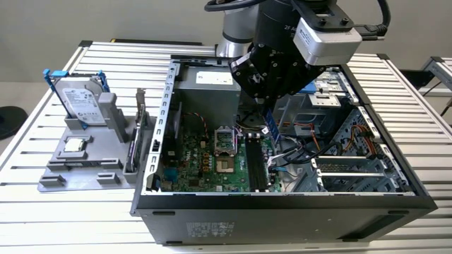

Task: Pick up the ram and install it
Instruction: 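Insert the ram into the slot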

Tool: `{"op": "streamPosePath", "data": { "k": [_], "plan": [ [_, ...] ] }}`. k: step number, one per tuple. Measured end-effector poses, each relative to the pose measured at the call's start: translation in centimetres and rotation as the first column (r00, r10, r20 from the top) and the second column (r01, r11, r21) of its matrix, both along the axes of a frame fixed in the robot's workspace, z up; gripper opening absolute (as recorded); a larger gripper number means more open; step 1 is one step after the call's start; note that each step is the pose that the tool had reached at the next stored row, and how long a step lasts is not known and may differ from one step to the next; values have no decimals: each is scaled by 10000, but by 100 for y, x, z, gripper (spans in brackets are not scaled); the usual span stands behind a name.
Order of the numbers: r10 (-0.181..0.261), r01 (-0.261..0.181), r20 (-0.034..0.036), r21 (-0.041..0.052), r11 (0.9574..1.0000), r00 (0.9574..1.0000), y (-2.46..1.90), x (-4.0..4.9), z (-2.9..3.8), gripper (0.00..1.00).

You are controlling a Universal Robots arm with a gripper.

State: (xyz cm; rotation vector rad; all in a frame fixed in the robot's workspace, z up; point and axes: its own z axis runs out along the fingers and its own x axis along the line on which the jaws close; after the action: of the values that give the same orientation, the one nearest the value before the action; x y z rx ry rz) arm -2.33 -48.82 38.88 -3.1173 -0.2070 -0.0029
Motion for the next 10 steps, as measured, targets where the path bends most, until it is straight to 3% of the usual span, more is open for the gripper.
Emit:
{"op": "streamPosePath", "data": {
  "k": [5, 10],
  "plan": [
    [-554, 554, -1, -2, 9985, 9985, 1, 0, 0, 0],
    [-1090, 1090, 0, -2, 9940, 9940, 0, 0, 0, 0]
  ]
}}
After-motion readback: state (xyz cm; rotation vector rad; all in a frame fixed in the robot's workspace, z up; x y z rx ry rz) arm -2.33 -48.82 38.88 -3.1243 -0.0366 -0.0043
